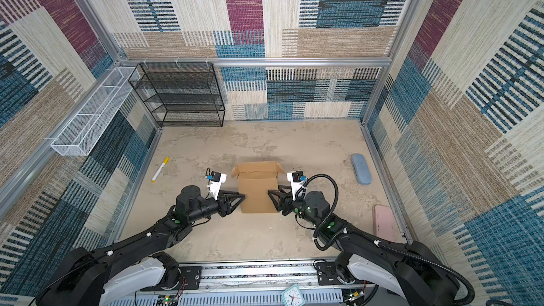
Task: Fold the paper box
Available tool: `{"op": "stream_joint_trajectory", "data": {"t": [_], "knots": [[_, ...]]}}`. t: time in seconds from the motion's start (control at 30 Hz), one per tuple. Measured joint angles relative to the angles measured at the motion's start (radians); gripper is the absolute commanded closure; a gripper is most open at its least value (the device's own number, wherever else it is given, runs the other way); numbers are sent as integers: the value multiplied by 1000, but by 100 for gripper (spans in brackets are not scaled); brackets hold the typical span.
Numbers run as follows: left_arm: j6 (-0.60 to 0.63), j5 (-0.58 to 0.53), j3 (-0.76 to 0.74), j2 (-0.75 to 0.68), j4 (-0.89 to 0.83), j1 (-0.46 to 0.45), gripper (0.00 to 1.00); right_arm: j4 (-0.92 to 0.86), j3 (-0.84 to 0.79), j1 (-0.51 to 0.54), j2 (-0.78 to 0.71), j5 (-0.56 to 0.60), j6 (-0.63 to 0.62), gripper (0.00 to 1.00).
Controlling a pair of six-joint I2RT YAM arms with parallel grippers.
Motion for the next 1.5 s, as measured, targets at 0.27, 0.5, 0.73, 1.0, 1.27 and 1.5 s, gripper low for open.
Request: {"op": "stream_joint_trajectory", "data": {"t": [0.27, 0.5, 0.73, 1.0, 1.27, 1.5], "knots": [[116, -92, -84, -68, 32, -76, 50, 179, -84, 64, -33, 6, -108, 41], [221, -209, -166, -91, 98, -164, 48, 286, -177, 92, -2, 32, -143, 41], [326, -328, -225, -43, 259, -235, 47, 390, -251, 120, 30, 67, -180, 42], [424, -461, -248, 158, 472, -361, 46, 548, -254, 127, 108, 118, -247, 42], [466, -539, -264, 303, 695, -382, 45, 668, -254, 129, 194, 135, -279, 43], [476, -571, -266, 262, 766, -386, 43, 665, -254, 130, 119, 139, -274, 42]]}}
